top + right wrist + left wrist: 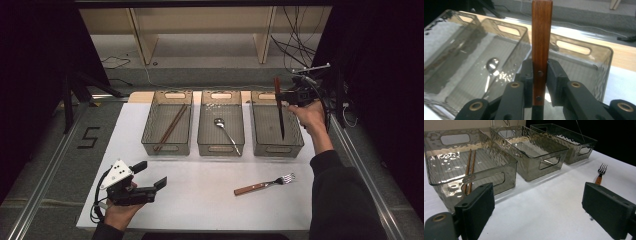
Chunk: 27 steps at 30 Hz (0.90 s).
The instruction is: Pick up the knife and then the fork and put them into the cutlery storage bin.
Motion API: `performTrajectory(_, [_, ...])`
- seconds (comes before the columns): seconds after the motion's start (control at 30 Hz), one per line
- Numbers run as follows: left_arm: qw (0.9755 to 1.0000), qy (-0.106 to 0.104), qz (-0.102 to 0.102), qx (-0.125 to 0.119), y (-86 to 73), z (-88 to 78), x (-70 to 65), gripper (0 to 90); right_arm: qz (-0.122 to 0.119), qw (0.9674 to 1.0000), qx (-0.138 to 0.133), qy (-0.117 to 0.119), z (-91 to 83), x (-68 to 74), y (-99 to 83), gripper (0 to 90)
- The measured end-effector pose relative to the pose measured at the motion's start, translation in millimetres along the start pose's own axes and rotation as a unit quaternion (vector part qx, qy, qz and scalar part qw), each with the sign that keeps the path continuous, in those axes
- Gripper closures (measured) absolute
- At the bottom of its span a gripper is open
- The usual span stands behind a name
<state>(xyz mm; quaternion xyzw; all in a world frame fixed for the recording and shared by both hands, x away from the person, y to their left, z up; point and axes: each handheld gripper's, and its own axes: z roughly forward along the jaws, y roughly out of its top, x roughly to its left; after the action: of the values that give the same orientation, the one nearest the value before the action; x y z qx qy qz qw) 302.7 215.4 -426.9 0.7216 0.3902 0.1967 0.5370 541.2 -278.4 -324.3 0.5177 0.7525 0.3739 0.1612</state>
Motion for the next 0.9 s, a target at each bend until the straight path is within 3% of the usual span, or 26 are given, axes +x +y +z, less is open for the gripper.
performTrajectory(0.37, [1.0000,0.000,0.001,0.001,-0.2,-0.1,0.0,10.8,0.016,0.9993,0.032,-0.010,20.9,-8.2,-16.7,76.8])
performTrajectory(0.9, [1.0000,0.002,0.001,-0.002,-0.4,-1.1,-0.3,10.7,0.011,0.9959,0.082,-0.036,43.0,-10.4,-32.6,76.2])
